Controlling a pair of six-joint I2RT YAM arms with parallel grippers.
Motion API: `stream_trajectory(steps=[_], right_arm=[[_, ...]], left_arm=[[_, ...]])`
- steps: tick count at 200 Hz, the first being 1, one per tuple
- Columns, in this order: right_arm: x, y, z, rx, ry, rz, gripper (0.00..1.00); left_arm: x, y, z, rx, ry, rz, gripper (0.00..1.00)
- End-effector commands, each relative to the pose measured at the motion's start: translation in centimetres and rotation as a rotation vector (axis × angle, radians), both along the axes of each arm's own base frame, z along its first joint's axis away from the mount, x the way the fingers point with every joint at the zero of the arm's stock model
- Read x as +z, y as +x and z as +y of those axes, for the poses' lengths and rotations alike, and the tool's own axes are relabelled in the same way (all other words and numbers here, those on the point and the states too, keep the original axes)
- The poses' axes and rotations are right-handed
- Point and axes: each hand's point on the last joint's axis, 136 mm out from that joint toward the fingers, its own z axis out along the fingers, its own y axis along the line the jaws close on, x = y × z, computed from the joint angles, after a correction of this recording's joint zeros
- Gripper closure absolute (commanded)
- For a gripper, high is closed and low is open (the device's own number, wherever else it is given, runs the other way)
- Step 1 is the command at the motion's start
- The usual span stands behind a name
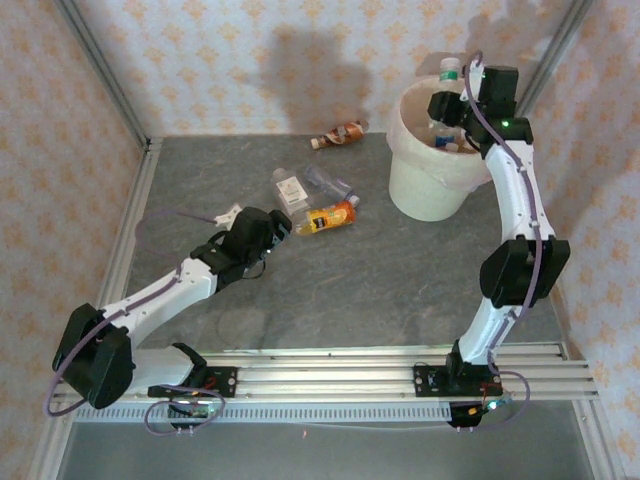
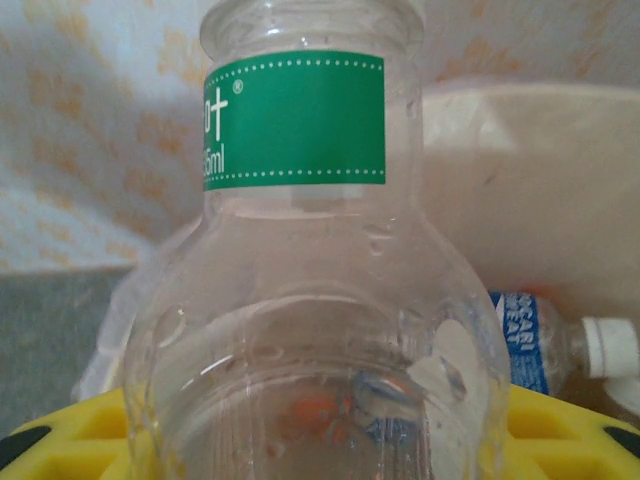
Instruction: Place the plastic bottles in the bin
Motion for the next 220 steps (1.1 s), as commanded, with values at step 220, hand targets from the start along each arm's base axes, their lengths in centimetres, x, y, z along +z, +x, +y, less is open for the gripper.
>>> stream_trajectory(steps=[220], right_arm=[[1.4, -1.4, 2.9, 0.132, 0.116, 0.03, 0.12]], left_arm=[[-1.2, 0.8, -0.5, -0.015, 0.024, 0.045, 0.0]])
